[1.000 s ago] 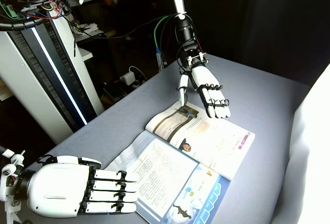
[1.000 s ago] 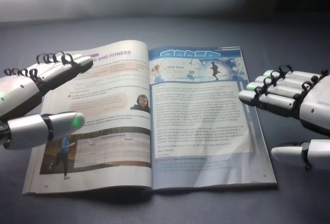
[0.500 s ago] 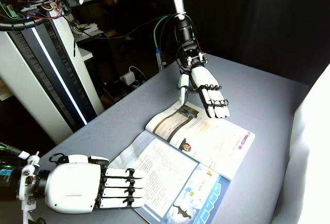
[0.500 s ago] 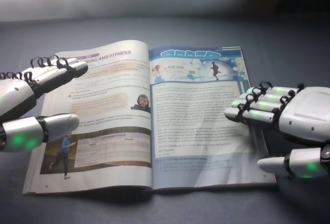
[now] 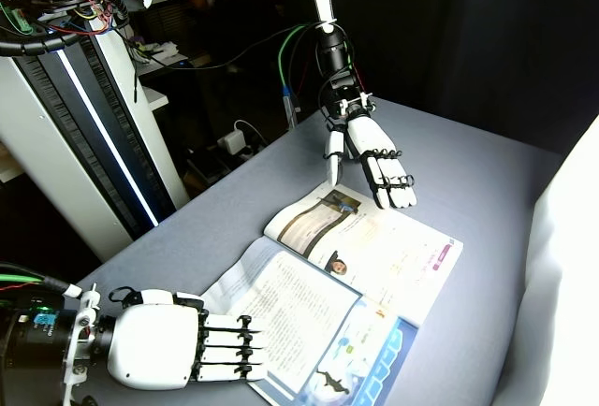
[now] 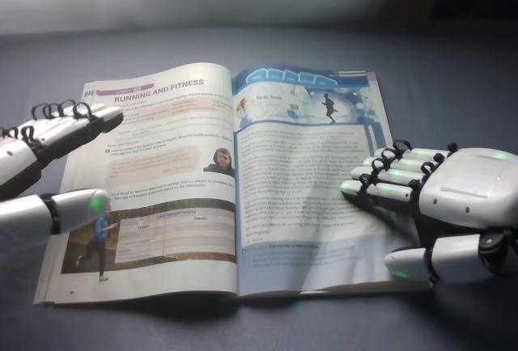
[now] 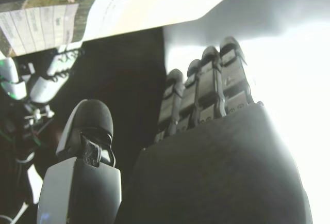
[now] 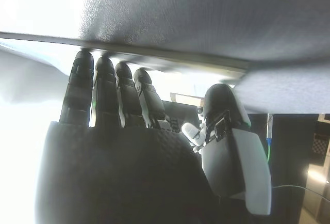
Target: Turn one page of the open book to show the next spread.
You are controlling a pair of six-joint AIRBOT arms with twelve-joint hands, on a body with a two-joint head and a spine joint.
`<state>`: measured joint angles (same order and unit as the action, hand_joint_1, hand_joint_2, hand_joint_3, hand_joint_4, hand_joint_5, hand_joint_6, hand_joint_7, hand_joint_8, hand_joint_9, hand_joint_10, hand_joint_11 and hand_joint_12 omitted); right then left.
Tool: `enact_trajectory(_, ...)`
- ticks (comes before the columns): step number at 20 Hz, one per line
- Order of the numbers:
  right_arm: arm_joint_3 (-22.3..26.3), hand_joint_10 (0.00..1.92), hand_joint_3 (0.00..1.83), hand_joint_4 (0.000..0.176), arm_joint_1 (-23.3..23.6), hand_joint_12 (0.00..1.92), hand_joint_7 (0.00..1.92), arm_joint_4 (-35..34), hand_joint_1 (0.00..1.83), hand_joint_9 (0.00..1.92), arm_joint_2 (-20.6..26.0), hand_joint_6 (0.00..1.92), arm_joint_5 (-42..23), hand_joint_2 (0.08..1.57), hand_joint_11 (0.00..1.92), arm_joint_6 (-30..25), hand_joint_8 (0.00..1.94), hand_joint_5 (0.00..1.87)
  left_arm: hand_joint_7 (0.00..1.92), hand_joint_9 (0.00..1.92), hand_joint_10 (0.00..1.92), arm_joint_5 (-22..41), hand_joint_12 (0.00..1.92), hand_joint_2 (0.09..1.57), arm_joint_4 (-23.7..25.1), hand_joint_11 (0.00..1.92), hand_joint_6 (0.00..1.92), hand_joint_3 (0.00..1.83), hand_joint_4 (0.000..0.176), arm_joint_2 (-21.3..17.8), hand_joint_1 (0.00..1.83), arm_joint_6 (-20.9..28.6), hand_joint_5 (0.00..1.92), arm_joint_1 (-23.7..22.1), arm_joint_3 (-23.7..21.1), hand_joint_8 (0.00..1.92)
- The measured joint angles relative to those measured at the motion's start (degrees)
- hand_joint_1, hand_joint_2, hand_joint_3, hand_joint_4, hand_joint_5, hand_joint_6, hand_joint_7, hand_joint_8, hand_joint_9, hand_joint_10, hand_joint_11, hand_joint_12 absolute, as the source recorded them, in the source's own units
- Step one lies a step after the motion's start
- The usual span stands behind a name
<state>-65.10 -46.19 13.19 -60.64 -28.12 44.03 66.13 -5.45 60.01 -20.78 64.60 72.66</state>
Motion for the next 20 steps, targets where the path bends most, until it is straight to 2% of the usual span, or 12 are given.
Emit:
enact_trajectory(2,-1.0,0.00,0.01,0.000,0.4,0.00,0.00,-0.1,0.04,0.00,-1.4,0.00,-0.7,1.31,0.00,-0.8,0.00,0.00,0.00,0.00,0.00,0.0,0.00,1.37,-1.1,0.00,0.02,0.00,0.010,-0.1,0.31,0.0,0.08,0.8,-0.5,0.00)
enact_trajectory(6,-3.3,0.00,0.00,0.000,2.5,0.00,0.00,-0.4,0.00,0.00,-5.6,0.00,-1.6,1.27,0.00,-1.6,0.00,0.00,0.00,0.00,0.00,1.0,0.00,1.38,-3.0,0.00,0.01,0.01,0.024,-0.1,0.17,0.0,0.10,3.1,-0.8,0.00)
enact_trajectory(7,-3.6,0.00,0.00,0.000,3.2,0.00,0.00,-0.1,0.00,0.00,-6.4,0.00,-1.6,1.27,0.00,-1.6,0.00,0.00,0.01,0.00,0.00,1.1,0.00,1.39,-3.0,0.00,0.02,0.01,0.020,0.0,0.16,0.1,0.12,3.2,-0.8,0.00)
enact_trajectory(8,-3.9,0.00,0.00,0.000,4.2,0.00,0.00,0.5,0.00,0.00,-7.5,0.00,-1.8,1.26,0.00,-1.6,0.00,0.00,0.02,0.00,0.00,1.6,0.00,1.40,-3.0,0.00,0.02,0.01,0.005,0.0,0.19,0.1,0.14,3.5,-0.8,0.01)
enact_trajectory(11,-5.4,0.00,0.00,0.000,7.2,0.00,0.00,2.0,0.00,0.00,-9.9,0.00,-2.1,1.25,0.00,-2.1,0.00,0.00,0.03,0.00,0.00,2.6,0.00,1.40,-3.5,0.00,0.02,0.01,0.012,0.3,0.21,0.0,0.15,4.2,-0.8,0.01)
enact_trajectory(12,-6.1,0.00,0.00,0.000,8.6,0.00,0.00,3.1,0.00,0.00,-11.0,0.00,-2.3,1.25,0.00,-2.3,0.00,0.00,0.03,0.00,0.00,3.3,0.00,1.41,-4.0,0.00,0.02,0.01,0.003,0.5,0.20,0.0,0.16,4.4,-0.8,0.00)
enact_trajectory(15,-7.1,0.00,0.00,0.000,12.3,0.00,0.00,7.2,0.00,0.00,-14.1,0.00,-3.6,1.24,0.00,-3.8,0.00,0.00,0.04,0.00,0.00,4.8,0.00,1.42,-5.5,0.00,0.02,0.01,0.000,0.6,0.17,0.7,0.17,5.4,-0.8,0.00)
enact_trajectory(16,-7.4,0.00,0.00,0.000,13.5,0.00,0.00,8.9,0.00,0.00,-15.5,0.00,-4.6,1.20,0.00,-4.5,0.00,0.00,0.00,0.00,0.00,5.2,0.00,1.43,-5.5,0.00,0.00,0.01,0.049,0.7,0.02,0.7,0.03,5.4,-0.7,0.00)
enact_trajectory(17,-7.8,0.00,0.00,0.000,14.3,0.00,0.00,9.9,0.00,0.00,-16.6,0.00,-5.7,1.21,0.00,-4.8,0.00,0.00,0.00,0.00,0.00,5.4,0.00,1.41,-5.3,0.00,0.02,0.00,0.011,0.9,0.30,0.9,0.06,5.4,-0.5,0.00)
enact_trajectory(18,-8.1,0.00,0.00,0.000,15.0,0.00,0.00,11.0,0.00,0.00,-17.7,0.00,-6.6,1.20,0.00,-4.9,0.00,0.00,0.00,0.03,0.01,5.5,0.00,1.54,-5.0,0.00,0.02,0.02,0.000,0.9,0.34,1.1,0.11,5.4,-0.3,0.00)
enact_trajectory(19,-8.4,0.00,0.00,0.000,15.7,0.00,0.00,12.2,0.00,0.00,-18.6,0.00,-7.1,1.20,0.00,-5.4,0.00,0.00,0.16,0.20,0.00,5.6,0.57,1.54,-5.1,0.00,0.00,0.00,0.000,1.0,0.07,1.2,0.21,5.4,-0.2,0.00)
enact_trajectory(20,-8.6,0.00,0.00,0.000,16.5,0.00,0.00,13.9,0.00,0.00,-19.4,0.00,-7.5,1.20,0.00,-6.3,0.00,0.00,0.16,0.20,0.00,5.6,0.57,1.54,-5.1,0.00,0.00,0.00,0.000,1.0,0.07,1.3,0.21,5.4,-0.1,0.00)
